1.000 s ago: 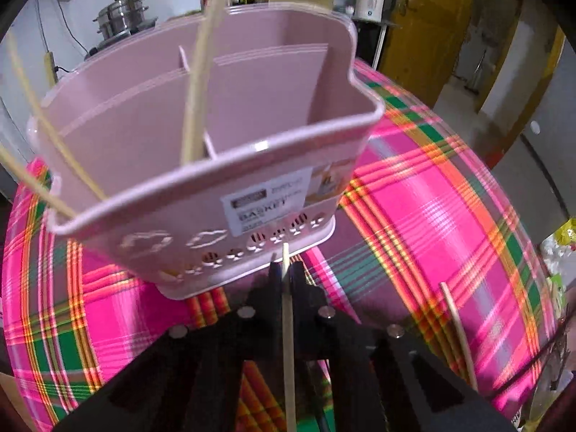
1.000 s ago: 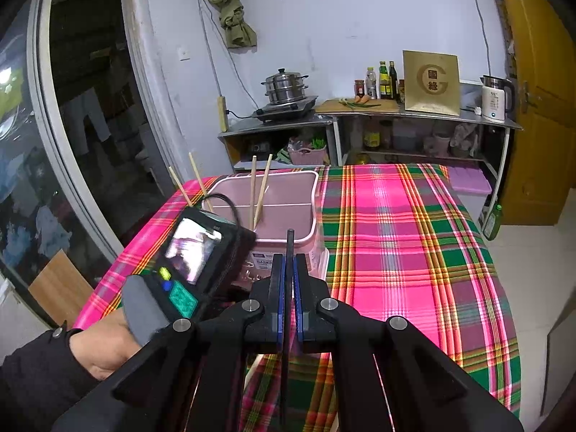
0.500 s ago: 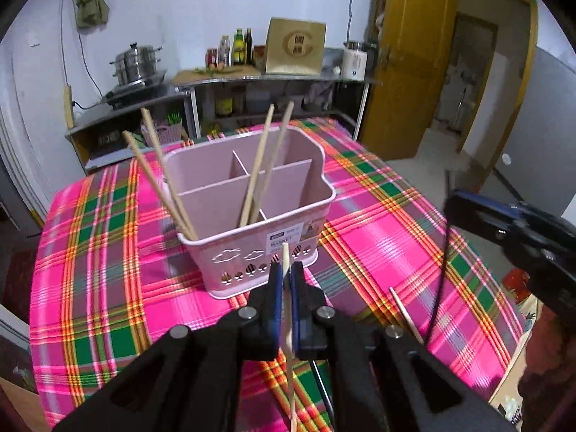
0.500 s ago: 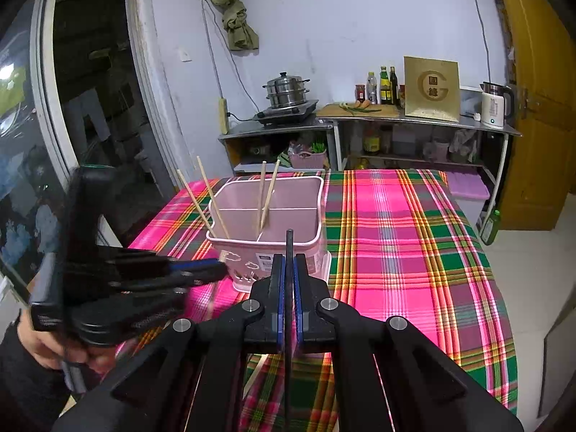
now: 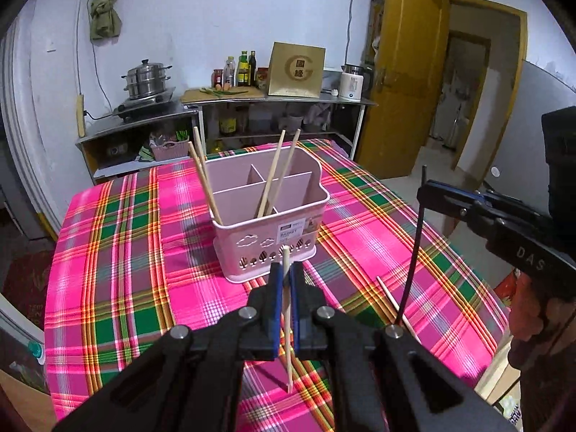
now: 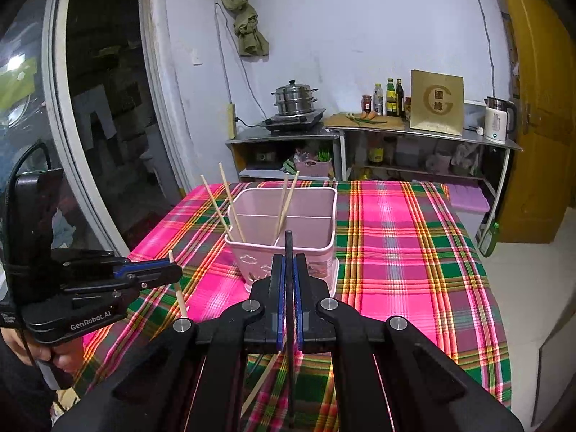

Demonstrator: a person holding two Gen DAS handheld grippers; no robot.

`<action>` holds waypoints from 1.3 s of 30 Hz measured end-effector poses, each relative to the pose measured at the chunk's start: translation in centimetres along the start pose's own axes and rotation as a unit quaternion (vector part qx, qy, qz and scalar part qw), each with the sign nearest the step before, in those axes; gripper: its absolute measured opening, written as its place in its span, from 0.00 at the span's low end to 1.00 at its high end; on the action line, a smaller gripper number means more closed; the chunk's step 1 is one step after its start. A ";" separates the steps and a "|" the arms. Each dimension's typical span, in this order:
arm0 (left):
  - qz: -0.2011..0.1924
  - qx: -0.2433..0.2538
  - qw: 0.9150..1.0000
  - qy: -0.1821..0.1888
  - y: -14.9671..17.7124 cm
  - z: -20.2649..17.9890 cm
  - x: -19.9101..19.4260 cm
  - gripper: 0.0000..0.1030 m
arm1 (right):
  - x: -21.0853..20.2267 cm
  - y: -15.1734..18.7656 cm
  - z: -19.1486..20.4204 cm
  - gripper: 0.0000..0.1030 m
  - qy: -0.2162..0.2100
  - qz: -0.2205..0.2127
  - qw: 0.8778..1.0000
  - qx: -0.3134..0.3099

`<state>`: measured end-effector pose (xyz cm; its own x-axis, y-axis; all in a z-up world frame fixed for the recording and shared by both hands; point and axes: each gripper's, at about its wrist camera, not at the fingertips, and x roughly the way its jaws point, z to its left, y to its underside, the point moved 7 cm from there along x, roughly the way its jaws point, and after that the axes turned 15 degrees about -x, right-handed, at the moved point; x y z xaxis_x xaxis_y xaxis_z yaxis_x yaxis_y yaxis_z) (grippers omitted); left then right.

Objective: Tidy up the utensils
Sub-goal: 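Lower both held chopsticks down into the pink holder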

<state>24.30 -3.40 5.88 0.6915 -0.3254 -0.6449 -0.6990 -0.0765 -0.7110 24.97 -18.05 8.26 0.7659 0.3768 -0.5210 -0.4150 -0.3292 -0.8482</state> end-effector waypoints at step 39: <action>-0.085 -0.007 0.996 -0.022 -13.9 -0.3 -2.2 0.04 | -0.2 -14.0 -0.5 0.04 0.001 -0.133 0.991 -0.015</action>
<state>32.45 -1.94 17.29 0.8073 -0.2641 -0.5277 -0.5736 -0.1410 -0.8069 30.91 -13.95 20.28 0.8467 0.4525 -0.2799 -0.1838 -0.2450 -0.9519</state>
